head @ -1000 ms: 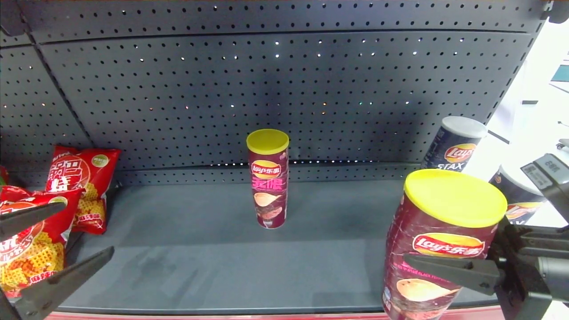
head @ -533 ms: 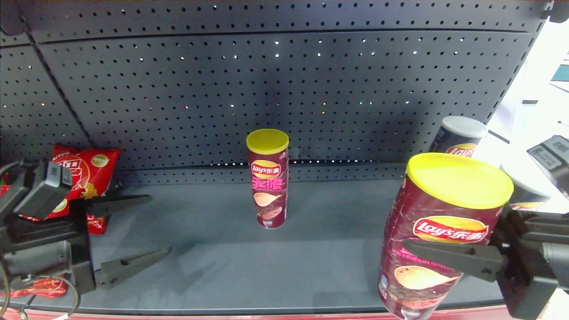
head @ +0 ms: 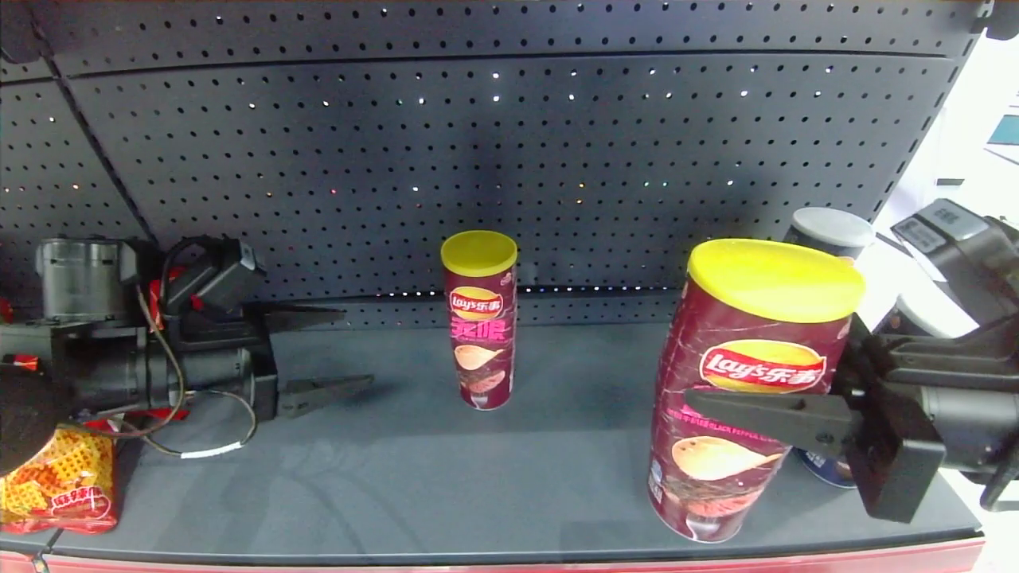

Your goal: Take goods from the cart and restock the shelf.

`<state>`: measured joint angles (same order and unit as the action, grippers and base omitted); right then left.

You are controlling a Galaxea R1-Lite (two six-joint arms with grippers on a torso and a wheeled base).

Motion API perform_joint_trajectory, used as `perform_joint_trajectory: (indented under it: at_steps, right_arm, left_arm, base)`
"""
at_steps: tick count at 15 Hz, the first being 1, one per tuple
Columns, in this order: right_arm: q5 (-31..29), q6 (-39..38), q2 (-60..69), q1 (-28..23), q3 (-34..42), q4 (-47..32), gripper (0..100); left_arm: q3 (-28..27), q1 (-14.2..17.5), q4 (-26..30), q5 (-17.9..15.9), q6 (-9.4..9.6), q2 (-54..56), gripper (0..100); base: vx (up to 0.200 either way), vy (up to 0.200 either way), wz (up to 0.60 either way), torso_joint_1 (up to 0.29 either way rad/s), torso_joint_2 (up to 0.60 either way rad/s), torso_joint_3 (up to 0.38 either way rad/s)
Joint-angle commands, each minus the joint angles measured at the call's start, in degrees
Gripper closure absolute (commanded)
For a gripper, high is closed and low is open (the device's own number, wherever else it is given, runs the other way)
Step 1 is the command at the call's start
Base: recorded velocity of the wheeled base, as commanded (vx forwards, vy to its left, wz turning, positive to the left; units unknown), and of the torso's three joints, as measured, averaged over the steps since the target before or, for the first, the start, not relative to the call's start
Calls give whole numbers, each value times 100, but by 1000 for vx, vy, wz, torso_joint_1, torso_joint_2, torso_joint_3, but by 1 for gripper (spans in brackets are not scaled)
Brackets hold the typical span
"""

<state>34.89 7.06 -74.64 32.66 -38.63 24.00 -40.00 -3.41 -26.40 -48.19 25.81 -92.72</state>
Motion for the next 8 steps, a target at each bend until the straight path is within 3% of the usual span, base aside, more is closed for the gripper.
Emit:
perform_joint_trajectory:
  at_steps: [1,3,8]
  right_arm:
    - [0,6,-244,12,-118,8,100]
    - [0,6,-323,12,-162,8,100]
    - [0,6,-516,12,-250,43,100]
  left_arm:
    - [-210,-256,-84,73,30,-431,0]
    - [-395,-318,-234,73,82,-695,0]
    - [-922,-458,-348,90,3,-1213,0]
  base:
    - [0,0,0,0,0,0]
    - [0,0,0,0,0,0]
    - [0,0,0,0,0,0]
